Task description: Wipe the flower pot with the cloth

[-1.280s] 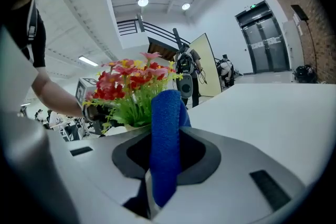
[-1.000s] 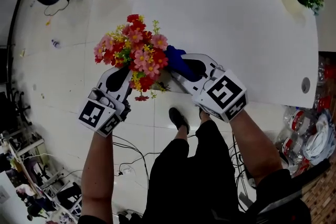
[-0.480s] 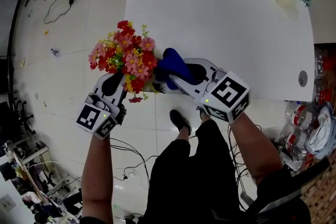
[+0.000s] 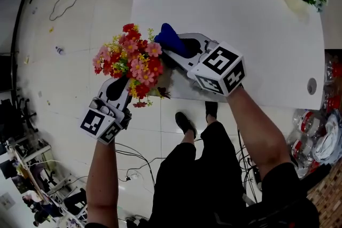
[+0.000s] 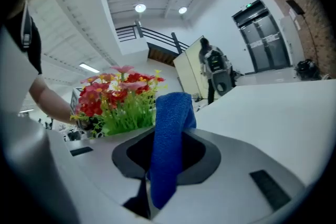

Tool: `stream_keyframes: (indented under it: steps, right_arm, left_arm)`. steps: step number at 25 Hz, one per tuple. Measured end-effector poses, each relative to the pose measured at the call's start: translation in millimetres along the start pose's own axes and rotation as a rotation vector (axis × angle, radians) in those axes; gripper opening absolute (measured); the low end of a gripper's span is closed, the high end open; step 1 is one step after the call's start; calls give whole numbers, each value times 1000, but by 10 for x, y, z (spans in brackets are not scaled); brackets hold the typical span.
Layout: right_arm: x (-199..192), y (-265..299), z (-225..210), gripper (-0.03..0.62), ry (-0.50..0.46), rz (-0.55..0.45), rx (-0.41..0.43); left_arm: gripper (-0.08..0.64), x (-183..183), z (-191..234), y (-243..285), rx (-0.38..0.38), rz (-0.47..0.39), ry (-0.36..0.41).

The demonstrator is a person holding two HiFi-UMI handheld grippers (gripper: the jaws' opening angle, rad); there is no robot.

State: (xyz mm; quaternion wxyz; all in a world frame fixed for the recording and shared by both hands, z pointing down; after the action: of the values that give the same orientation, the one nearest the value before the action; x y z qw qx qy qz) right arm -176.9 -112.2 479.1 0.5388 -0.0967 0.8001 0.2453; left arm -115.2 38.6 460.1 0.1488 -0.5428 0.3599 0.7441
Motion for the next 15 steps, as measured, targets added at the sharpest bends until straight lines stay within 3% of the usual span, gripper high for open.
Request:
stream_keyframes:
  steps: [3, 7, 15]
  right_arm:
    - [-27, 21, 140, 78, -17, 19, 108]
    - [-36, 5, 308, 78, -21, 42, 158]
    - [-220, -222, 621, 78, 32, 11, 127]
  left_arm:
    - [0, 10, 1, 6, 0, -11, -18]
    - [0, 3, 81, -93, -31, -2, -10]
    - [0, -39, 37, -92, -45, 6, 15]
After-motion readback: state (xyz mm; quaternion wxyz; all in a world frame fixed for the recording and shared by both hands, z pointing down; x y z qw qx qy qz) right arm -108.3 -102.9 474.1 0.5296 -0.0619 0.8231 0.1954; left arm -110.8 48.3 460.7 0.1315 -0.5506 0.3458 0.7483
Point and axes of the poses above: the fingertips, and each gripper's own axes: y forward along the fingers, z to its left, x out of its top, the point moved 4 cm from there along -y, backward along the fingers
